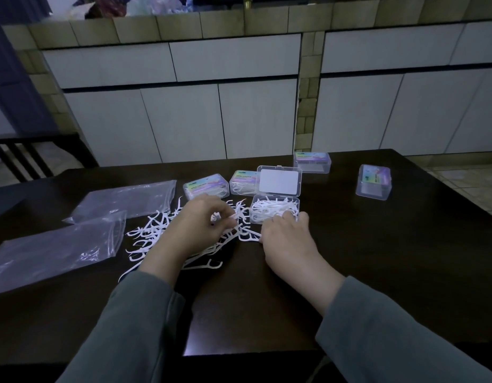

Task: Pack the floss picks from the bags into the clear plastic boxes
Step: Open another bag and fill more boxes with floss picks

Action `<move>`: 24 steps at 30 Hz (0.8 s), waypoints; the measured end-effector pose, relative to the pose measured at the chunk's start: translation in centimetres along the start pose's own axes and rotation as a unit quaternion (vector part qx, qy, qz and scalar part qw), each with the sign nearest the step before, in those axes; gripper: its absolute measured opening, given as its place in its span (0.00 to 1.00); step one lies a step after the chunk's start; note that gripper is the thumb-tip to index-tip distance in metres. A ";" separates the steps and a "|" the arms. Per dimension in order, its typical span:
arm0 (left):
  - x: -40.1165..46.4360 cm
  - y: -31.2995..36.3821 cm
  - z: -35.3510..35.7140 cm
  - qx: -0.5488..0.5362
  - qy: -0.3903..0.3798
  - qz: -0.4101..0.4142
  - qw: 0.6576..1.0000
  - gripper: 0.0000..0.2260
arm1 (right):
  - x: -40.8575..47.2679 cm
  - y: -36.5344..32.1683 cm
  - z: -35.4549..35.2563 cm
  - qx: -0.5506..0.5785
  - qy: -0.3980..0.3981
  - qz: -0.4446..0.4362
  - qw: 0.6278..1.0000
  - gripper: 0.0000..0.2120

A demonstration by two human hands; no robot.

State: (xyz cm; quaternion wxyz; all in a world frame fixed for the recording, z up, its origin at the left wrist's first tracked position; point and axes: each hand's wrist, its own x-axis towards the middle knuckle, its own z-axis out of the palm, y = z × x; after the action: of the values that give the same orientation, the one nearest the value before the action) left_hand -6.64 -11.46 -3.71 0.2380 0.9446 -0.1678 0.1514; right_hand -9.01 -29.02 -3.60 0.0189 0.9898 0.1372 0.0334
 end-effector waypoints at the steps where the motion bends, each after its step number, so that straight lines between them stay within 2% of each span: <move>1: 0.0 0.0 0.0 -0.019 0.015 0.001 1.000 0.04 | 0.0 0.0 0.1 0.004 0.005 0.001 1.000 0.10; 7: -0.4 0.1 -0.5 -0.117 0.127 -0.028 0.985 0.04 | 0.0 0.7 0.0 0.040 0.043 -0.006 0.998 0.09; 14: -0.4 0.7 -0.9 -0.179 0.197 -0.029 0.964 0.02 | 0.7 2.3 -0.9 0.102 0.174 -0.023 0.979 0.12; 17: 0.0 1.1 -0.8 -0.223 0.209 -0.067 0.950 0.02 | 0.9 2.9 -1.1 0.115 0.213 -0.012 0.970 0.12; 24: 2.0 1.8 -0.4 -0.335 0.182 -0.125 0.916 0.04 | 2.9 5.5 -1.4 0.117 0.230 0.022 0.966 0.13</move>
State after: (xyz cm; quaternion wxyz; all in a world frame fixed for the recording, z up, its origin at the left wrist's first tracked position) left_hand -5.62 -13.25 -1.89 0.5835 0.7792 -0.0434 0.2248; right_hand -4.83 -33.45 -1.77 -0.1295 0.9536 0.1195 0.2442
